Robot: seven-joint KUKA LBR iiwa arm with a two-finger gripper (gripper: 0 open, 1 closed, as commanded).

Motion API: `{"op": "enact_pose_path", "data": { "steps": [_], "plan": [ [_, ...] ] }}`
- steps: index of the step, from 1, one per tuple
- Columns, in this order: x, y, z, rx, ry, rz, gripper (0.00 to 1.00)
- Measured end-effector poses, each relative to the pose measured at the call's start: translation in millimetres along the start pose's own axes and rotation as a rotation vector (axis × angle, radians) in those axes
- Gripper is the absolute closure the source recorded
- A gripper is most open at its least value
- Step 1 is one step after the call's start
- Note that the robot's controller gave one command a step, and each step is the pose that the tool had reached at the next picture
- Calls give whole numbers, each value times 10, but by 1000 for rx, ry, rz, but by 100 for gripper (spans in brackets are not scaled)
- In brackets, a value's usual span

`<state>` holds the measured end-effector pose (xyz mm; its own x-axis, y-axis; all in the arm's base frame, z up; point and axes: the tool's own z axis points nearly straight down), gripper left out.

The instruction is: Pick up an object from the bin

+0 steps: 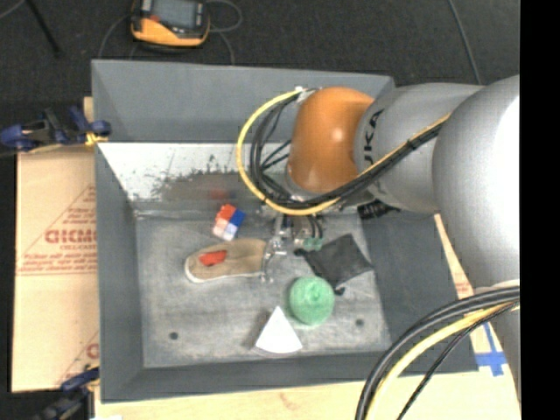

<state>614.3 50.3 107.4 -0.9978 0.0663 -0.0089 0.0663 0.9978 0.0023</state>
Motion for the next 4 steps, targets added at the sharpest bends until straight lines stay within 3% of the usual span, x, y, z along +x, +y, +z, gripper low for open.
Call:
{"op": "enact_pose_path", "data": {
  "steps": [1,2,3,4],
  "plan": [
    [114,120,156,4,11,-47,0],
    [-98,85,7,1,4,146,0],
    [-134,-93,309,-8,-2,182,0],
    [-71,109,300,6,12,314,100]
  ]
}}
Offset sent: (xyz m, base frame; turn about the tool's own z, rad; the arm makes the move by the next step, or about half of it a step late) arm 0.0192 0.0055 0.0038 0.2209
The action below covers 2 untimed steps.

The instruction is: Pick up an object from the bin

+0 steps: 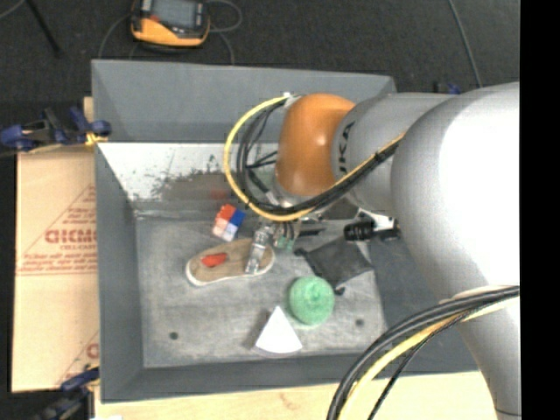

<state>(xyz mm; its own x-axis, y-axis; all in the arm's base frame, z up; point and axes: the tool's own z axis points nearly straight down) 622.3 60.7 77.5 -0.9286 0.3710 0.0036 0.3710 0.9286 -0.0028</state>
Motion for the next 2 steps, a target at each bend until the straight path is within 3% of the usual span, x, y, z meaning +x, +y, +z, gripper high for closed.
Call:
{"op": "enact_pose_path", "data": {
  "steps": [2],
  "plan": [
    [8,-7,-34,1,0,0,100]
  ]
}}
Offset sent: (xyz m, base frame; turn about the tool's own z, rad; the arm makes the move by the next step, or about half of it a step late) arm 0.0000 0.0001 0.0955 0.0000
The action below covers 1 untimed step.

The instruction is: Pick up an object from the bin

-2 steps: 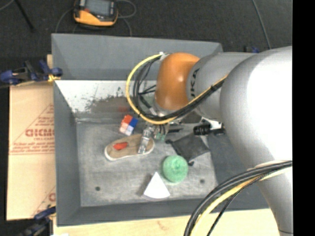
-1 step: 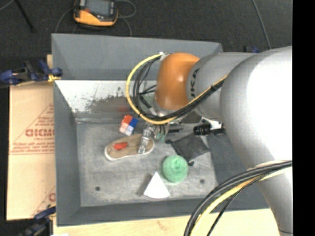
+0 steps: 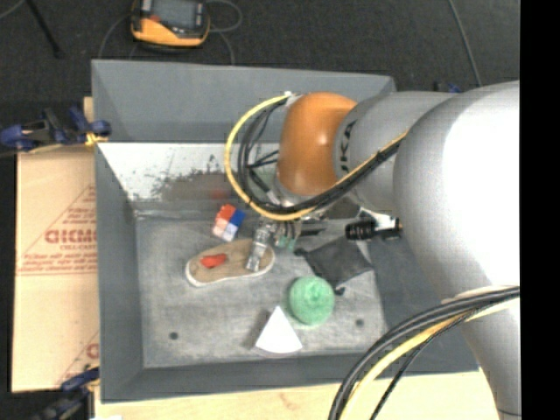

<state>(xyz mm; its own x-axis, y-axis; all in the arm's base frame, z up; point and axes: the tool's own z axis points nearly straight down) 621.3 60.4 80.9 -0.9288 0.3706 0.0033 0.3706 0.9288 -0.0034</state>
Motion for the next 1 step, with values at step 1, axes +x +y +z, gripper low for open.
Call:
{"op": "enact_pose_path", "data": {
  "steps": [1],
  "plan": [
    [-3,-9,-187,-2,-6,0,100]
  ]
}}
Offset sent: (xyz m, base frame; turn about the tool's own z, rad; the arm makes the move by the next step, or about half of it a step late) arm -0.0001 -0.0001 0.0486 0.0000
